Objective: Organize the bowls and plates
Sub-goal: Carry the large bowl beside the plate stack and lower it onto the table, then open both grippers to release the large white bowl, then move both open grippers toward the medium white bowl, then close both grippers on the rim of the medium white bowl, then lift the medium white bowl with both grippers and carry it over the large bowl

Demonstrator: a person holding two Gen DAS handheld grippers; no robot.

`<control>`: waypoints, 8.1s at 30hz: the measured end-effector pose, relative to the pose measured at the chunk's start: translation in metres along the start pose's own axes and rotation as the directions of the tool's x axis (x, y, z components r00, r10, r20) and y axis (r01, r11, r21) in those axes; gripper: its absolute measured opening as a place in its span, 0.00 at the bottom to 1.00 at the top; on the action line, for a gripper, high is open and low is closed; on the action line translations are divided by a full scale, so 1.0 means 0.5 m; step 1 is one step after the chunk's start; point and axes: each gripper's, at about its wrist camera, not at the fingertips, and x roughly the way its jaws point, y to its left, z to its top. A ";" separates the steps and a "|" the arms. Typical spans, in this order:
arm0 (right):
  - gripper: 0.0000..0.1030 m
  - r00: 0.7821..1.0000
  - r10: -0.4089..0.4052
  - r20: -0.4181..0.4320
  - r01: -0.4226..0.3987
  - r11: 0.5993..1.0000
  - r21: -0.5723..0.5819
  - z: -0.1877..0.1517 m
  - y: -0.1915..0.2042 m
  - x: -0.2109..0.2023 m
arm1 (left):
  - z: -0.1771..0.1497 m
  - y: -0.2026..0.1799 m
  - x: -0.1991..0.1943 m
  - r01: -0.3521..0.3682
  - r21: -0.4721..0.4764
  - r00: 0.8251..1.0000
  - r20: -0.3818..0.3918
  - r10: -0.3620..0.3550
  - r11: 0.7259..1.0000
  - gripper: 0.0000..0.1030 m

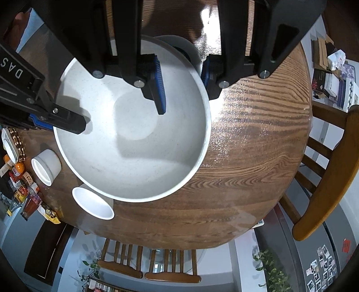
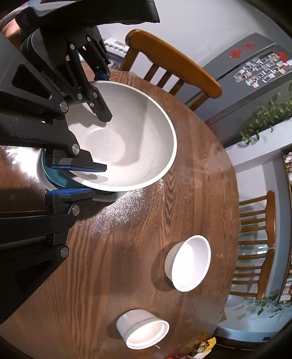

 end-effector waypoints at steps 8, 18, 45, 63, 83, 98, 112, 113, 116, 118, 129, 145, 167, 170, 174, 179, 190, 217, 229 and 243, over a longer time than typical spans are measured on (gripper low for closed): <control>0.14 1.000 -0.002 -0.025 0.002 1.000 0.000 0.001 0.007 0.020 | -0.004 0.013 0.018 0.001 -0.008 1.000 -0.029 -0.001 1.000 0.24; 0.14 0.998 -0.054 0.040 0.053 0.998 0.043 0.000 -0.031 -0.025 | 0.026 -0.054 0.000 0.039 0.055 0.999 0.028 -0.040 0.998 0.26; 0.15 0.998 -0.049 -0.028 0.053 0.983 0.178 -0.058 -0.173 -0.026 | 0.025 -0.172 0.045 0.068 0.127 0.997 -0.036 -0.064 0.990 0.27; 0.15 0.988 -0.117 -0.096 0.131 0.980 0.149 -0.129 -0.246 -0.056 | -0.079 -0.277 0.049 0.112 0.106 0.991 -0.089 -0.103 0.988 0.27; 0.15 0.989 -0.117 -0.087 0.128 0.982 0.139 -0.129 -0.286 -0.045 | -0.064 -0.316 0.090 0.060 0.100 0.995 -0.085 -0.052 0.993 0.28; 0.40 0.995 -0.087 -0.050 0.093 0.983 0.156 -0.118 -0.298 -0.080 | -0.052 -0.305 0.035 0.039 0.106 0.999 -0.006 -0.038 0.994 0.64; 0.40 0.992 -0.086 0.096 0.073 0.989 0.128 -0.068 -0.307 -0.195 | 0.000 -0.312 -0.060 0.038 0.096 0.994 0.100 -0.047 0.995 0.78; 0.40 0.990 -0.088 0.107 0.074 0.989 0.125 -0.064 -0.308 -0.204 | 0.006 -0.312 -0.067 0.033 0.097 0.993 0.110 -0.044 0.995 0.78; 0.40 0.985 -0.101 0.141 0.085 0.989 0.119 -0.051 -0.310 -0.230 | 0.024 -0.319 -0.082 0.031 0.100 0.990 0.134 -0.045 0.994 0.78; 0.40 0.981 -0.109 0.161 0.091 0.989 0.117 -0.041 -0.314 -0.246 | 0.035 -0.321 -0.092 0.031 0.104 0.987 0.150 -0.047 0.994 0.78; 0.41 0.965 -0.129 0.230 0.115 0.991 0.075 0.022 -0.315 -0.292 | 0.113 -0.351 -0.120 0.021 0.130 0.971 0.234 -0.051 0.991 0.79; 0.41 0.981 -0.099 0.169 0.086 0.993 0.084 0.135 -0.350 -0.194 | 0.226 -0.332 -0.032 -0.018 0.068 0.978 0.207 0.004 0.998 0.79; 0.41 0.997 -0.046 -0.063 0.052 0.994 0.101 0.223 -0.395 0.102 | 0.287 -0.271 0.224 -0.048 -0.043 0.999 -0.010 0.048 0.998 0.74; 0.41 0.997 -0.040 -0.067 0.046 0.994 0.095 0.230 -0.395 0.112 | 0.290 -0.272 0.238 -0.046 -0.035 0.999 -0.023 0.046 0.998 0.68; 0.35 0.997 -0.030 -0.074 0.036 0.996 0.084 0.238 -0.397 0.125 | 0.294 -0.272 0.251 -0.038 -0.025 0.999 -0.036 0.037 0.999 0.57; 0.28 0.997 -0.016 -0.082 0.022 0.997 0.074 0.243 -0.393 0.136 | 0.292 -0.273 0.264 -0.043 -0.016 0.998 -0.048 0.042 0.999 0.46; 0.11 0.997 0.004 -0.083 0.000 0.999 0.054 0.244 -0.379 0.146 | 0.286 -0.282 0.273 -0.038 0.013 0.998 -0.057 0.039 0.999 0.19; 0.11 0.989 0.041 0.144 -0.053 0.995 0.084 0.139 -0.330 -0.081 | 0.215 -0.329 0.043 -0.009 0.091 0.988 0.152 -0.005 0.996 0.19; 0.11 0.982 0.009 0.189 -0.027 0.995 0.092 0.058 -0.298 -0.153 | 0.143 -0.341 -0.015 0.022 0.127 0.984 0.171 -0.044 0.992 0.19; 0.11 0.990 0.005 0.139 -0.021 0.993 0.113 -0.032 -0.281 -0.165 | 0.056 -0.341 -0.036 0.038 0.169 0.989 0.138 -0.062 0.985 0.19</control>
